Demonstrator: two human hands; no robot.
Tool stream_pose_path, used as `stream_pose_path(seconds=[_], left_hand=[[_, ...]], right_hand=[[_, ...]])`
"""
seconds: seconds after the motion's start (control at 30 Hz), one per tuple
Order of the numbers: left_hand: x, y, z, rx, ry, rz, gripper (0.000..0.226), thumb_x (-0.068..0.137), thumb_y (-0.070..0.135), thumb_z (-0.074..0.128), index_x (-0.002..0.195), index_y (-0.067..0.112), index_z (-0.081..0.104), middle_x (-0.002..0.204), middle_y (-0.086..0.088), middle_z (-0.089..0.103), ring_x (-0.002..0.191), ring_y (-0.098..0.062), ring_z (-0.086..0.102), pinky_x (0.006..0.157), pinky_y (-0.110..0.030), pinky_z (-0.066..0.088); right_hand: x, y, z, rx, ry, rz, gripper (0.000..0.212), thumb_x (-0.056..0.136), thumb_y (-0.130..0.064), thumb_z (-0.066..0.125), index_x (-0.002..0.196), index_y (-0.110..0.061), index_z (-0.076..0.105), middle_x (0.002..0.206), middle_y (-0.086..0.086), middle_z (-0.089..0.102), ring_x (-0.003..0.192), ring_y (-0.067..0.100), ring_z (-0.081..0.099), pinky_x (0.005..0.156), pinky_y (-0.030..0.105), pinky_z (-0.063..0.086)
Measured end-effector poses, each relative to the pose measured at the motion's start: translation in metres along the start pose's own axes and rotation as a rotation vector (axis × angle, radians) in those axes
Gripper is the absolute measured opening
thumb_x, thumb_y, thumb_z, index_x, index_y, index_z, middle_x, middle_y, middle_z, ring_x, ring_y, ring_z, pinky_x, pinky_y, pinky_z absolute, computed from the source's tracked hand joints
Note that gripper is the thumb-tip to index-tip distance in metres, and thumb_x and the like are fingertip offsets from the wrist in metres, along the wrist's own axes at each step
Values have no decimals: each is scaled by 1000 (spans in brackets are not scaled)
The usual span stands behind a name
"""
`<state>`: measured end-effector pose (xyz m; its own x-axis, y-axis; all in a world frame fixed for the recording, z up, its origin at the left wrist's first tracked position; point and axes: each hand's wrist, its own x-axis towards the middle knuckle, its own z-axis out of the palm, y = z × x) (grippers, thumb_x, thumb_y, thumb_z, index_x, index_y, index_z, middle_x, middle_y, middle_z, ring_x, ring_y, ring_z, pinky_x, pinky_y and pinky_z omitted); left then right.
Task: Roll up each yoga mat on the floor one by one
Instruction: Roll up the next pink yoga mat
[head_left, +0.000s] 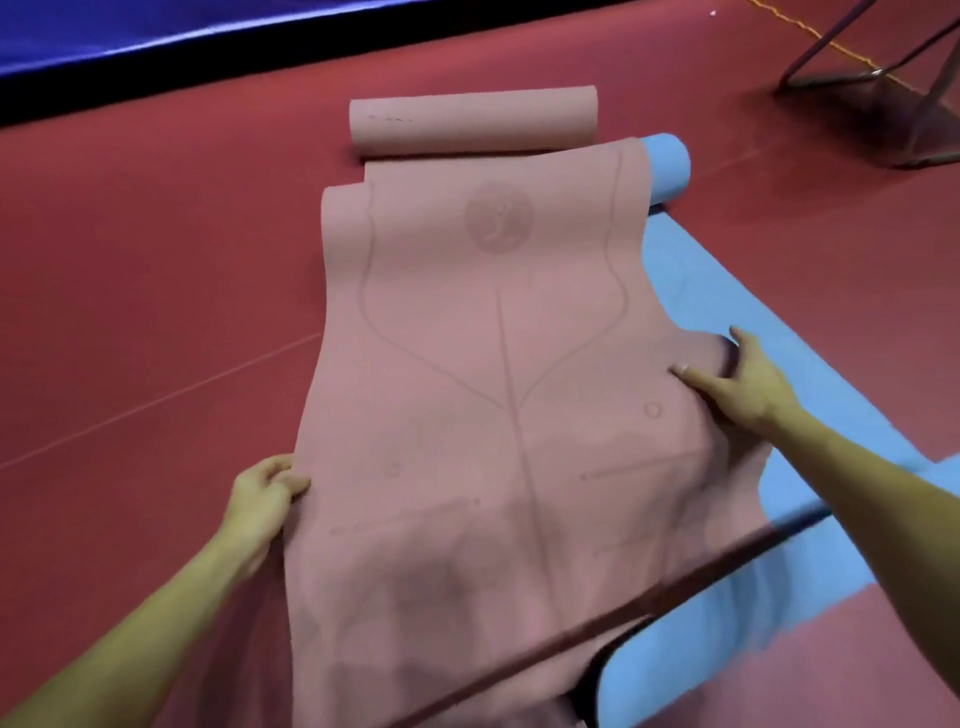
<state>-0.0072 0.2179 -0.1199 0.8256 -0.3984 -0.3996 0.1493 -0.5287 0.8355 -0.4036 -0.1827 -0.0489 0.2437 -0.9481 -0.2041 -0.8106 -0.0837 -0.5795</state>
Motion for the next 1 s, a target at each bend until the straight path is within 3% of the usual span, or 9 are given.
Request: stream_pose_path(seconds=[0.1,0.17,0.2,0.27,0.37,0.53,0.67,0.8,1.0], left_hand=[[29,28,6,-70,-24,-49,9,89,-3,68,87,5,71,85,-10,70,87,-24,62,69,-30,49],[57,52,14,-160,0,-51,4,91,12,75,89,10,73,87,-7,70,76,-18,64,59,-24,48],[71,62,18,-194,16,-57,12,91,21,79,92,12,72,88,-5,70,68,-14,63,56,-23,47],[97,79,25,-195,50,-62,29,90,35,83,102,13,70,91,-5,70,71,-14,62,65,-26,51],[129,88,25,-72,153,56,22,94,27,78,112,16,72,110,-9,73,91,-24,66,84,-33,52],[153,86,-29,27,328,136,16,86,25,74,98,33,69,102,-9,74,94,-32,68,86,-39,55],[158,53,-109,48,480,106,22,89,21,75,110,29,73,110,-4,70,102,-26,62,94,-37,51],[137,-5,-196,24,582,-5,26,91,17,75,117,20,75,109,-11,72,92,-30,63,87,-38,51],[81,-111,-296,97,735,-222,26,89,22,78,115,19,76,115,-18,73,105,-41,67,98,-51,55]], right_hand=[[4,5,8,-88,-4,61,117,71,-80,75,162,-24,29,161,9,44,146,36,44,117,56,36],[3,8,7,-175,-44,67,115,68,-82,75,160,-23,37,160,6,48,145,35,47,116,56,40],[2,8,9,-215,-62,53,110,69,-81,75,157,-25,42,158,4,50,143,34,49,114,55,42],[-3,5,14,-286,-86,34,95,74,-75,77,152,-28,51,154,2,55,139,32,53,111,51,45],[-10,-3,28,-358,-136,41,83,75,-71,78,143,-26,62,144,4,64,132,31,59,106,49,50],[-26,-39,77,-326,-178,-11,73,85,-51,81,144,-13,61,140,7,66,130,30,61,104,43,50],[-37,-94,133,-286,-225,-97,71,87,-49,79,145,-14,60,141,8,65,128,30,63,104,45,52],[-45,-144,195,-335,-301,-179,78,78,-70,67,142,-25,59,136,13,60,116,36,67,96,49,56],[-97,-232,253,-451,-372,-374,54,95,-57,65,138,-25,56,133,14,45,115,40,63,96,46,53]])
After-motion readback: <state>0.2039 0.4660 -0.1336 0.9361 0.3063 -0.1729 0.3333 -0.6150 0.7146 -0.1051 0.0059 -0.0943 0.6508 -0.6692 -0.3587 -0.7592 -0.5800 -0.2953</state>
